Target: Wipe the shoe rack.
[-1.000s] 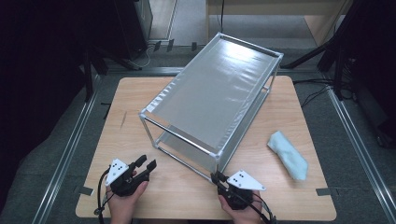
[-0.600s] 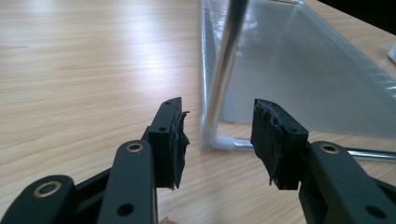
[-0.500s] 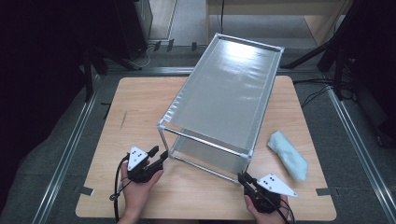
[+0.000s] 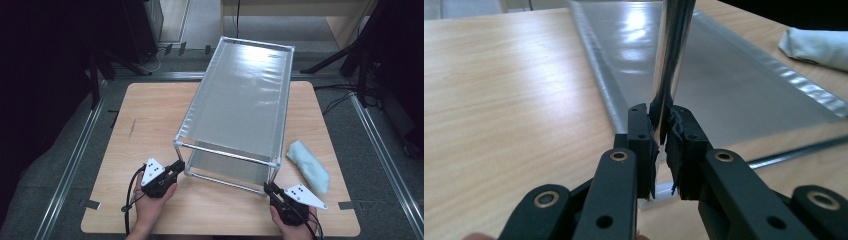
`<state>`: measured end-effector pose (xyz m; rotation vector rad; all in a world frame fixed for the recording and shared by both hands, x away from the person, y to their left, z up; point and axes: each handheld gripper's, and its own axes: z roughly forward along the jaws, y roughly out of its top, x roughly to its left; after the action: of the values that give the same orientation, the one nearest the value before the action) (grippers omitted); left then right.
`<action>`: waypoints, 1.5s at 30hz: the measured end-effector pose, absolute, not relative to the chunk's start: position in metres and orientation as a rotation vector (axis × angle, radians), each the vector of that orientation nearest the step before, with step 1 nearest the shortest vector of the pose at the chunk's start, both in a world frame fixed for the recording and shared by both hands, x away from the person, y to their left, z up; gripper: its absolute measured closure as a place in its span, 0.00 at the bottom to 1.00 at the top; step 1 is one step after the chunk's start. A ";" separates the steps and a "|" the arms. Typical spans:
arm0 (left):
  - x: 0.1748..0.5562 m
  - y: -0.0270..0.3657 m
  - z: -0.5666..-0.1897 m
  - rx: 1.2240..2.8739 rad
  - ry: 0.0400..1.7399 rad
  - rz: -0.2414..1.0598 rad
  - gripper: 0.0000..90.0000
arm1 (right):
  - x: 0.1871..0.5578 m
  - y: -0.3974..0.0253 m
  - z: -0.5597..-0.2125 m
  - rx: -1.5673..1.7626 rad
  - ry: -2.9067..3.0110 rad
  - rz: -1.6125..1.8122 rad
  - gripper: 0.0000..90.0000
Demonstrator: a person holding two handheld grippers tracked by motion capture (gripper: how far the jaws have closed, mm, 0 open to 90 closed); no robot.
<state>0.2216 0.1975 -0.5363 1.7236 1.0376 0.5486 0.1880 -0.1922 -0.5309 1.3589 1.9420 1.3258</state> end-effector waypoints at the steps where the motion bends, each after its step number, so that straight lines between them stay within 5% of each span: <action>1: 0.217 0.199 -0.536 1.725 1.036 0.544 0.90 | 0.191 -0.192 -0.531 1.361 1.942 1.327 0.87; 19: 0.150 0.170 -0.537 1.840 0.777 0.415 0.91 | 0.242 -0.207 -0.530 1.451 1.878 1.211 0.87; 24: 0.144 0.164 -0.537 1.831 0.736 0.319 0.88 | 0.247 -0.216 -0.524 1.436 1.883 1.122 0.63; 26: 0.144 0.166 -0.537 1.807 0.745 0.288 0.80 | 0.244 -0.223 -0.511 1.398 1.882 1.196 0.55; 32: 0.146 0.159 -0.528 1.801 0.751 0.297 0.66 | 0.234 -0.245 -0.478 1.203 1.931 1.288 0.50; 37: 0.151 0.158 -0.514 1.878 0.758 0.339 0.88 | 0.240 -0.277 -0.454 1.417 1.731 1.214 0.52; 45: 0.150 0.164 -0.524 1.813 0.745 0.318 0.89 | 0.257 -0.305 -0.498 1.670 1.724 0.978 0.54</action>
<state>0.1499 0.1642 -0.5241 1.8128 0.7452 0.3178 0.2574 -0.3054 -0.4984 1.6699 1.7236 0.9784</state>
